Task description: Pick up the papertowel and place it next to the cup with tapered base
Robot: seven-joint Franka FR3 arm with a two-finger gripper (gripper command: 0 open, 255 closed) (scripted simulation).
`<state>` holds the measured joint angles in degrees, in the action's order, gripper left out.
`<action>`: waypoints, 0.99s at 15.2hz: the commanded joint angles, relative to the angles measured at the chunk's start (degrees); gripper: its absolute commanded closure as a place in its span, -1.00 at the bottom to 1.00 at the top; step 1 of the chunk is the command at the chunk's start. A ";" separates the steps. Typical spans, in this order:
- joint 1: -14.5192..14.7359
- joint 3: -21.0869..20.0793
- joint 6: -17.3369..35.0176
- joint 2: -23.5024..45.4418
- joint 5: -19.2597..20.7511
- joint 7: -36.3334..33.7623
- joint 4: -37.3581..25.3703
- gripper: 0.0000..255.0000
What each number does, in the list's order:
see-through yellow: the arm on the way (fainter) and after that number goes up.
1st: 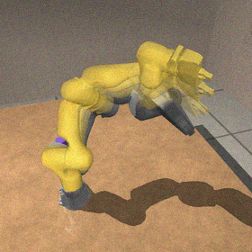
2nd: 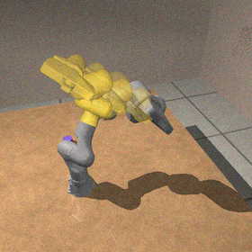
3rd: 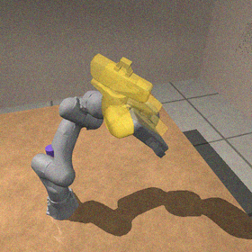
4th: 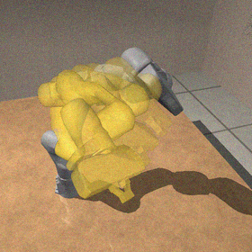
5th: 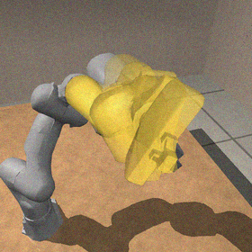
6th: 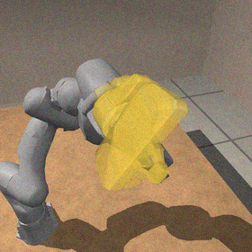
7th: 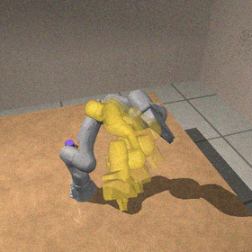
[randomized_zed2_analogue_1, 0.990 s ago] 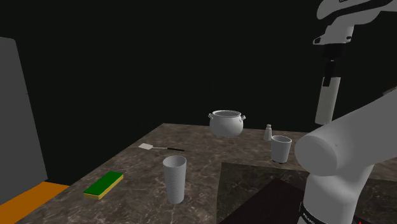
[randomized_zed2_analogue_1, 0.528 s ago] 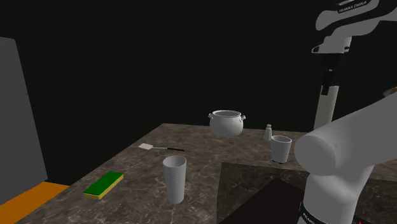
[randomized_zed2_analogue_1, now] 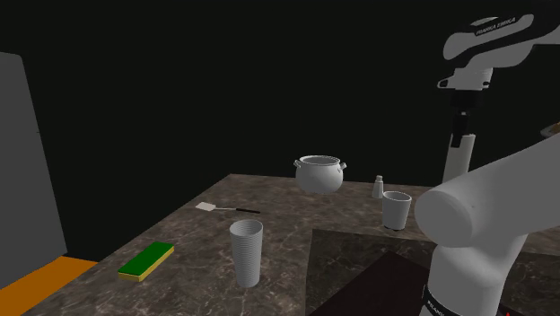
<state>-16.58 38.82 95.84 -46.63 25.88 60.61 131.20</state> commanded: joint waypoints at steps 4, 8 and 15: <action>-0.49 1.57 3.68 -0.45 1.35 -0.27 3.97 1.00; -0.84 2.83 6.49 -0.59 2.41 -0.51 6.84 1.00; -1.30 5.38 11.60 -0.26 4.41 -0.88 11.46 1.00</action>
<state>-17.90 43.78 106.63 -47.06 30.02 59.79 142.09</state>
